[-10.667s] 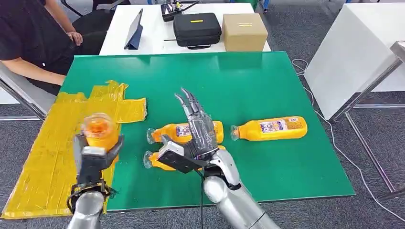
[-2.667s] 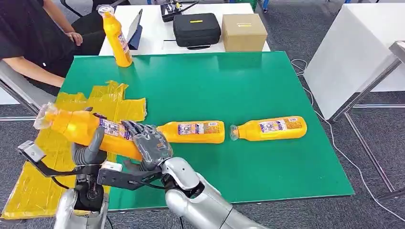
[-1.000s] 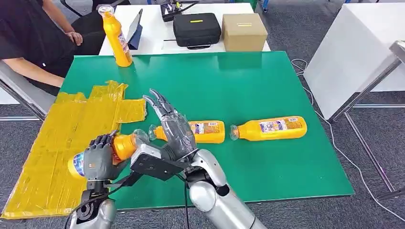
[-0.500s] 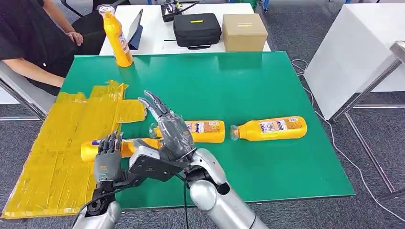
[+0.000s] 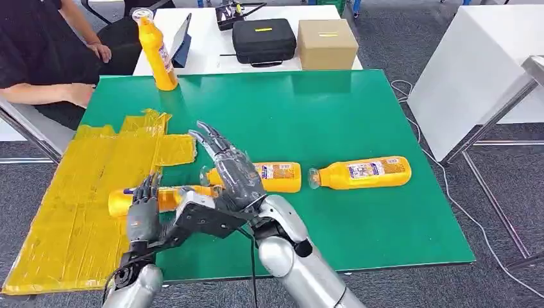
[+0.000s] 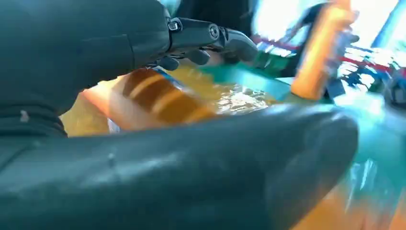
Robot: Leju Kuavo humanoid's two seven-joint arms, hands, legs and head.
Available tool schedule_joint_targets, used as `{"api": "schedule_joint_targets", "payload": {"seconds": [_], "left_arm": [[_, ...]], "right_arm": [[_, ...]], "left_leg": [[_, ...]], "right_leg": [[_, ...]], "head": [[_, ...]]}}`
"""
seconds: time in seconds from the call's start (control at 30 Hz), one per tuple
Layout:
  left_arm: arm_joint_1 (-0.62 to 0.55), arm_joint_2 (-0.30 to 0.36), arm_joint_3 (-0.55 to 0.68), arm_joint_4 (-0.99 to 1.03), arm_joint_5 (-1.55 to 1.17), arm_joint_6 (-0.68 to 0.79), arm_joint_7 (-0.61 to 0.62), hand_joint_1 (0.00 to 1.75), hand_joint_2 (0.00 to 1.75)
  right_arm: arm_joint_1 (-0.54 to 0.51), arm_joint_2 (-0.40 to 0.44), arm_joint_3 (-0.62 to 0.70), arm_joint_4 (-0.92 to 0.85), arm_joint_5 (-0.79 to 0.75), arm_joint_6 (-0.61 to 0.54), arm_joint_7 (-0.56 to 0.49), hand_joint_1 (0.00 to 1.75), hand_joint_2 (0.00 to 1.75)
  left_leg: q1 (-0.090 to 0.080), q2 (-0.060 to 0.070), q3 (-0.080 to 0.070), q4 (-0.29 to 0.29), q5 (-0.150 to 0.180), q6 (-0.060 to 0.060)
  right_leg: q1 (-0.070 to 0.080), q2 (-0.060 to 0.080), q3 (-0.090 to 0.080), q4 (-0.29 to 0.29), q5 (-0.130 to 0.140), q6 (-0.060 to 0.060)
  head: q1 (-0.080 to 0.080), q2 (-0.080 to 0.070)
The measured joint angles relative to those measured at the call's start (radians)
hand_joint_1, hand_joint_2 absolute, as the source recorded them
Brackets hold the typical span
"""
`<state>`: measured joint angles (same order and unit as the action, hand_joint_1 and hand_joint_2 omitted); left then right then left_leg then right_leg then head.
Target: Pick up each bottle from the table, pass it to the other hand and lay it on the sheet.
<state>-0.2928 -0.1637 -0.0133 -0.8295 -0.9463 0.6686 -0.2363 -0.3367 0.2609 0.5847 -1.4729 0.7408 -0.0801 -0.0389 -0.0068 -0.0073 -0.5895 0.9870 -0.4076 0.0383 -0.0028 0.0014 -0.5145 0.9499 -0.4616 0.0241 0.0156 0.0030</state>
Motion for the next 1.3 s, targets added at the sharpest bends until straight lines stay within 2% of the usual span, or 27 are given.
{"api": "schedule_joint_targets", "payload": {"seconds": [0.13,0.33,0.47,0.57,0.7,1.0,1.3], "left_arm": [[0.128,-0.005,0.05,-0.27,0.408,-0.104,-0.101,0.0,0.0],[0.231,-0.008,0.086,-0.463,0.448,-0.124,-0.113,0.0,0.0],[0.28,-0.02,0.106,-0.575,0.729,-0.168,-0.219,0.0,0.0],[0.338,-0.023,0.113,-0.704,0.942,-0.255,-0.247,0.0,0.0],[0.401,-0.024,0.108,-0.841,0.989,-0.295,-0.276,0.0,0.0],[0.41,-0.015,0.068,-0.885,1.05,-0.279,-0.313,0.0,0.0],[0.401,-0.01,0.059,-0.884,1.052,-0.28,-0.321,0.0,0.0]], "right_arm": [[-0.033,-0.019,-0.055,0.051,0.02,0.012,0.006,0.0,1.75],[-0.047,-0.037,-0.086,0.097,0.024,0.01,0.006,0.0,1.75],[-0.054,-0.058,-0.092,0.122,0.047,0.014,0.043,0.0,1.75],[-0.073,-0.099,-0.093,0.169,0.073,0.081,0.074,0.0,1.75],[-0.086,-0.153,-0.093,0.249,0.111,0.111,0.108,0.0,1.75],[-0.06,-0.235,-0.082,0.296,0.183,0.165,0.202,0.0,1.75],[-0.059,-0.256,-0.075,0.32,0.208,0.166,0.216,0.0,1.75]], "left_leg": [[0.0,0.003,0.001,0.0,0.0,0.0],[0.0,-0.001,0.0,0.0,0.0,0.0],[0.0,0.001,0.0,0.0,0.0,0.0],[0.0,0.0,-0.001,0.0,0.0,0.0],[-0.001,-0.002,-0.001,0.0,0.0,0.0],[0.0,-0.002,-0.001,0.0,0.0,0.0],[0.0,-0.001,-0.001,0.0,0.0,0.0]], "right_leg": [[0.0,0.001,0.0,0.0,0.0,0.0],[0.0,-0.001,-0.001,0.0,0.0,0.0],[0.0,0.0,-0.001,0.0,0.0,0.0],[0.0,0.0,-0.001,0.0,0.0,0.0],[-0.001,-0.001,-0.001,-0.001,0.0,0.0],[0.0,-0.001,-0.001,-0.001,0.0,0.0],[0.0,-0.001,-0.001,-0.001,0.0,0.0]], "head": [[0.0,0.0],[0.0,0.0],[0.0,0.0],[0.0,0.0],[0.0,0.0],[0.0,0.0],[0.0,0.0]]}}
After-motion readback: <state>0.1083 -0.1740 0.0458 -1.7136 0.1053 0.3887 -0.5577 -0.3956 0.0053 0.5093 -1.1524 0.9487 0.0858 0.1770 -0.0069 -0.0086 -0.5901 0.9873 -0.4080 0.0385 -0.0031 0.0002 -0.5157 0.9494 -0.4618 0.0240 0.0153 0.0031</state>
